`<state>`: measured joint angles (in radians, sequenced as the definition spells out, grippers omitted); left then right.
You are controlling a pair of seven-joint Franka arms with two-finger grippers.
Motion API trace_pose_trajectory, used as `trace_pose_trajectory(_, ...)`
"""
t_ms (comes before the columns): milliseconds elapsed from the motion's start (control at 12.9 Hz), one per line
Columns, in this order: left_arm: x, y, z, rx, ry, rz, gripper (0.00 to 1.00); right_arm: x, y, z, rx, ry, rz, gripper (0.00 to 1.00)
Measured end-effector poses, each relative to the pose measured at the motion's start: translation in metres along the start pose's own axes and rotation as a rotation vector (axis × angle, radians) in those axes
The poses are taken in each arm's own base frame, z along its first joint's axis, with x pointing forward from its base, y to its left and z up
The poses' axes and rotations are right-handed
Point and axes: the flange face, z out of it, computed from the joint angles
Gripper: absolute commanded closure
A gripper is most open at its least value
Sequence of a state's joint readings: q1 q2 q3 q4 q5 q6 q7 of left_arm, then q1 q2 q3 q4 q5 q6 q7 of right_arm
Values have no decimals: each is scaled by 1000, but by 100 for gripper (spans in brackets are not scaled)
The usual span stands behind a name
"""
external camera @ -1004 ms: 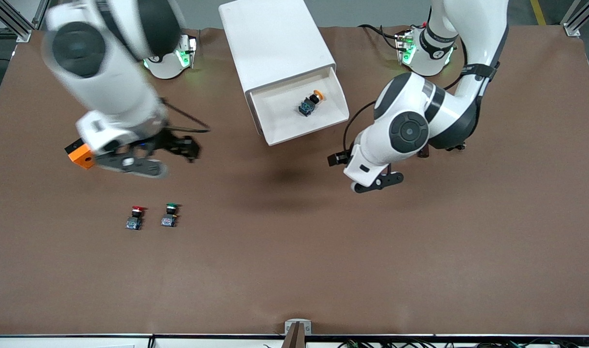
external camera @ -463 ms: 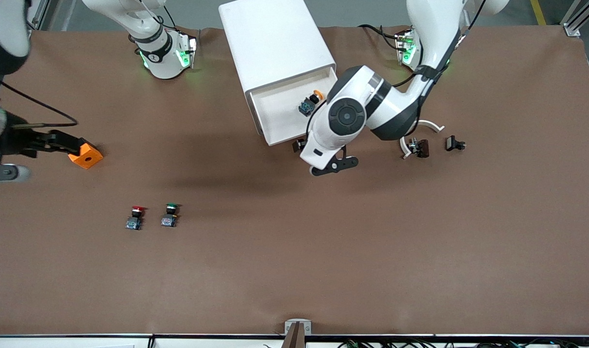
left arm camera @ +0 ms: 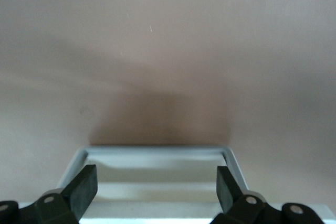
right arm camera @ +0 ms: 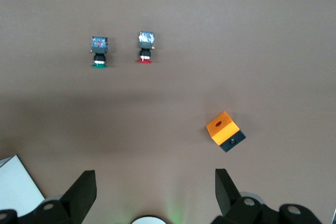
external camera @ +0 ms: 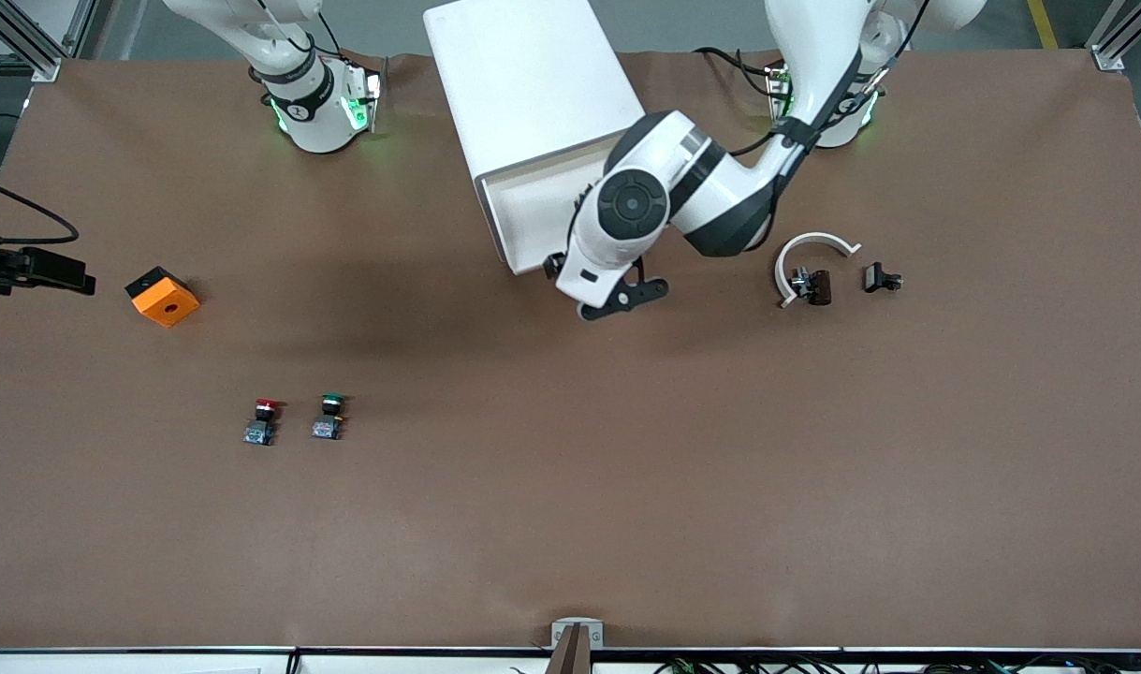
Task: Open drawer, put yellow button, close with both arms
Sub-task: 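Push the drawer shut with the left gripper while the right gripper retracts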
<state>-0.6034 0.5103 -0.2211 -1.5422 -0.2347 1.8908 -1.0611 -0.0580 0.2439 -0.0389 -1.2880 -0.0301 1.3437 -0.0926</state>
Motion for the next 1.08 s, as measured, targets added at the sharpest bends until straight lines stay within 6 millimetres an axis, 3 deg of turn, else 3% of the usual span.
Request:
trace_pose_trajectory(154,-20,4,8,18,-63,-12,0,0,-2,0,1,-3,-3,0)
trace_pose_trajectory(541,-47,7,21,66,-143,11,0,-3,-5,-4,1,-6,-9,0)
trace_pose_trajectory(850,-58,9,30,71,-188,12,0,-11,-10,-23,2,22,-15,0)
trace_pose_trajectory(1081,-64,11,34,69,-212,11,0,-32,-13,-49,1,66,-18,0)
